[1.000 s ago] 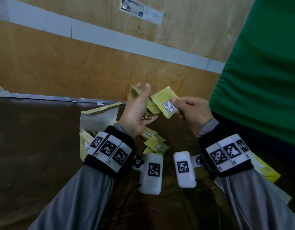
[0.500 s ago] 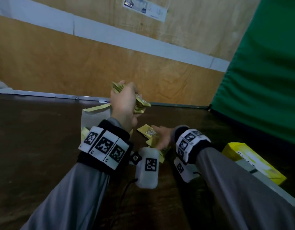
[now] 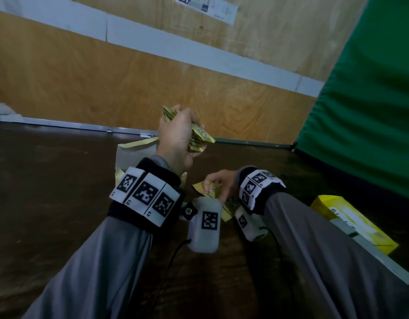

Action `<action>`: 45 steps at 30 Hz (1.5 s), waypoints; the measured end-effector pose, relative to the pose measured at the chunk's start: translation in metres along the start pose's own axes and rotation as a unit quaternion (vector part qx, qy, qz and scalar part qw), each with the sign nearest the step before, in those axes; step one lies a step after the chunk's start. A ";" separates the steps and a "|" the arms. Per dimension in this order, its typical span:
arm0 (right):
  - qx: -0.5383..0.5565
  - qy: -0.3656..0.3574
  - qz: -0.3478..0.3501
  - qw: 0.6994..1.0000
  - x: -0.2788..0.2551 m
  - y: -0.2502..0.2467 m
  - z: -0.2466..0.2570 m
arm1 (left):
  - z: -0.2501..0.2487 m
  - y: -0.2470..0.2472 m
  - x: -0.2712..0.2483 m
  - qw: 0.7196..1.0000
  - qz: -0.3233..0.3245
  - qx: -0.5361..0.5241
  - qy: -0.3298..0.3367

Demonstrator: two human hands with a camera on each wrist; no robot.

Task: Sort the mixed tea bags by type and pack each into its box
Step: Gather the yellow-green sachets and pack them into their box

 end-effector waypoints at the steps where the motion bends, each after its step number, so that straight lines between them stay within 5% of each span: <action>1: 0.028 -0.002 -0.016 0.999 -0.006 0.002 -0.003 | 0.001 0.001 0.000 1.000 0.003 0.004 -0.003; 5: 0.113 -0.002 -0.034 0.993 -0.023 0.004 -0.022 | 0.011 0.008 -0.003 0.999 0.023 0.016 -0.018; 8: 0.161 0.022 -0.117 0.980 -0.039 -0.014 -0.035 | 0.018 0.010 -0.005 0.997 0.027 0.071 -0.028; 13: 0.358 -0.027 -0.287 0.888 -0.087 -0.059 -0.045 | 0.017 0.002 -0.008 0.981 -0.005 0.192 -0.019; 16: 0.465 -0.133 -0.284 0.828 -0.120 -0.082 -0.023 | 0.020 -0.006 -0.003 0.972 -0.022 0.232 -0.027; 19: 0.461 -0.190 -0.242 0.832 -0.140 -0.091 0.007 | 0.031 0.008 -0.017 0.965 0.053 0.247 -0.073; 22: 0.370 -0.137 -0.252 0.884 -0.144 -0.089 0.017 | 0.041 0.018 -0.022 0.955 0.091 0.267 -0.090; 31: 0.384 -0.016 -0.299 0.874 -0.156 -0.099 -0.010 | 0.008 0.008 -0.015 0.992 0.001 0.120 0.026; 33: 0.405 0.001 -0.345 0.847 -0.166 -0.109 -0.026 | -0.004 0.002 -0.018 0.994 -0.021 0.099 0.045; 35: 0.481 -0.007 -0.404 0.778 -0.175 -0.117 -0.040 | -0.014 0.000 -0.017 0.991 -0.023 0.111 0.077; 37: 0.570 -0.043 -0.417 0.706 -0.175 -0.118 -0.040 | -0.016 0.005 -0.019 0.985 -0.003 0.139 0.101; 39: 0.613 -0.070 -0.401 0.676 -0.170 -0.117 -0.029 | -0.008 0.017 -0.022 0.986 0.042 0.130 0.090; 45: 0.567 -0.095 -0.392 0.718 -0.158 -0.110 0.001 | 0.016 0.053 -0.044 0.980 0.197 -0.031 -0.005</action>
Point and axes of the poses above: each hand's wrist, its own x-axis towards the middle knuckle, its own y-axis out of the palm, z = x × y, the point moved 10 cm from there along x, towards the middle knuckle, and after that the axes turned 9 degrees about -x, right-handed, at the moved point
